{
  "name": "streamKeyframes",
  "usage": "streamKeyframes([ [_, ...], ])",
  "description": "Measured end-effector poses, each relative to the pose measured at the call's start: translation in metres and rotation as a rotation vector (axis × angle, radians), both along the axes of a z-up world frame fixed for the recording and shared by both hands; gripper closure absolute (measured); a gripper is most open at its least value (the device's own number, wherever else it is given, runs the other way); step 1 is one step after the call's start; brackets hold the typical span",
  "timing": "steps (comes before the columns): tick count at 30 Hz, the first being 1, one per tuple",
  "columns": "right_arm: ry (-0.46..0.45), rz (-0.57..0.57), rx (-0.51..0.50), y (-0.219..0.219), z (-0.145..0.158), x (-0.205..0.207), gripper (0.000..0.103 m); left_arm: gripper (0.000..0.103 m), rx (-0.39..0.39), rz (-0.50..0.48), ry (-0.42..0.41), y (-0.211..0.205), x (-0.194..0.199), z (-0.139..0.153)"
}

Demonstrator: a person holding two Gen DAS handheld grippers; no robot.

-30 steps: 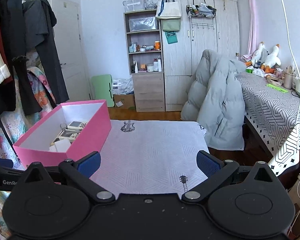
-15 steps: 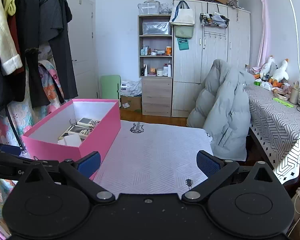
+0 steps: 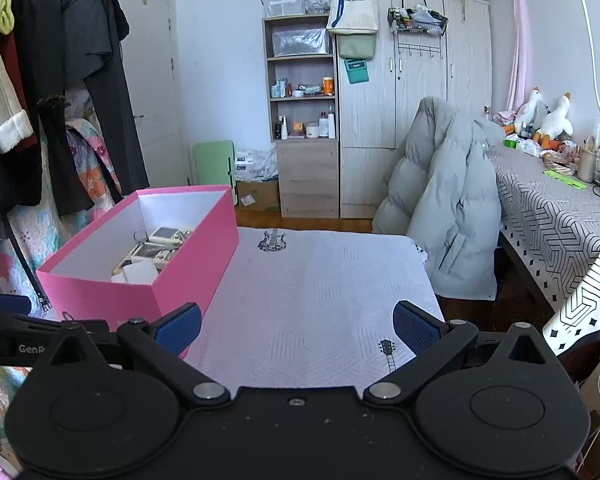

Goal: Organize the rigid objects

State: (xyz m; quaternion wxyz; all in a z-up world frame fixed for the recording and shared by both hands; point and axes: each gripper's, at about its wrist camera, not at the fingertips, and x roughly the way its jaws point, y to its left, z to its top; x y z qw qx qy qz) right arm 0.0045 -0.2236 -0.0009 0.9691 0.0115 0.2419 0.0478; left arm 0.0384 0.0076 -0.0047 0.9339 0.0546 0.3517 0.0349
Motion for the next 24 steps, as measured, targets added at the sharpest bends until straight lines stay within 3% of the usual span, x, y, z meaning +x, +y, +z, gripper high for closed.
streamKeyframes([
  [24,0.020,0.004,-0.013,0.0055,-0.0017,-0.0029,0.000,0.000,0.026,-0.002,-0.002,0.0000,-0.0034,0.0003],
])
